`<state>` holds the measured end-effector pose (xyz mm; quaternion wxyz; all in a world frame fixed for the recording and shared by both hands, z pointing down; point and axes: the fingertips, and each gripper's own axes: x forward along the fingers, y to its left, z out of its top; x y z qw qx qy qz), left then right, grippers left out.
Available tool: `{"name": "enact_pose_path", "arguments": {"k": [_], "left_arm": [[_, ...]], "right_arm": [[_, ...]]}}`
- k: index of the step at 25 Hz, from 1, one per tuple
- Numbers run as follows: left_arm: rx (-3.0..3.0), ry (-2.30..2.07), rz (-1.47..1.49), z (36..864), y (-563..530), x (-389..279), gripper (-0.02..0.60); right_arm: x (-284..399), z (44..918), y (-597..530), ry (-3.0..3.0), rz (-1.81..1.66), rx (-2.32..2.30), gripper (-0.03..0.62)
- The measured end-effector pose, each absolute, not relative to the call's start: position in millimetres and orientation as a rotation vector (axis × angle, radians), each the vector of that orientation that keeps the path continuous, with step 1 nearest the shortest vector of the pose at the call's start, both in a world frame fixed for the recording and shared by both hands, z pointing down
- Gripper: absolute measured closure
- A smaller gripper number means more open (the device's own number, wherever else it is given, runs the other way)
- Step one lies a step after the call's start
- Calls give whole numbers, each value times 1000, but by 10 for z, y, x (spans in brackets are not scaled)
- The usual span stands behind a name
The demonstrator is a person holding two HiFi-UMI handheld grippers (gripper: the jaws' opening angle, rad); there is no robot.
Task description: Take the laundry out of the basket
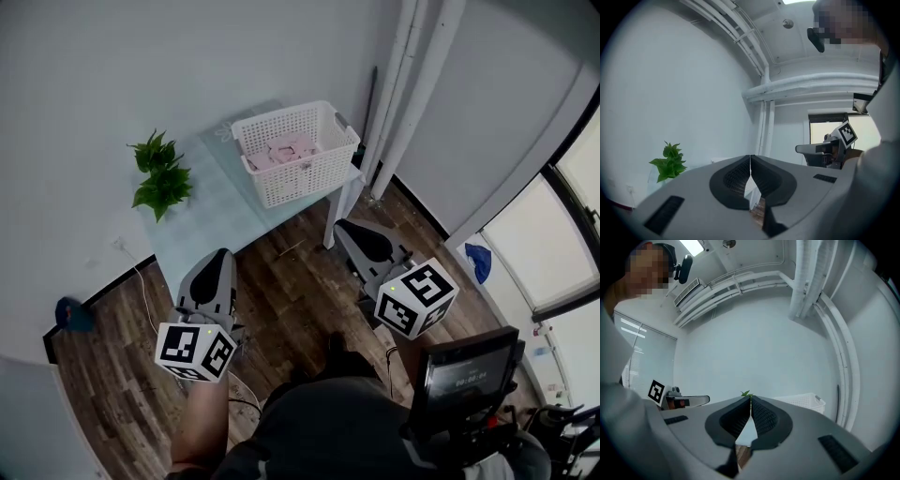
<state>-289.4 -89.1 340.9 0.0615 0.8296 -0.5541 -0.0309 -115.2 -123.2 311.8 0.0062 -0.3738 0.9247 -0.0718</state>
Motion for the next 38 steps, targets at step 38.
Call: {"name": "enact_pose_path", "arguments": {"k": [38], "left_arm": [[2582, -1594, 253, 3214, -3708, -1891, 482]], "right_arm": [[-176, 3196, -3539, 2881, -299, -991, 576]]}}
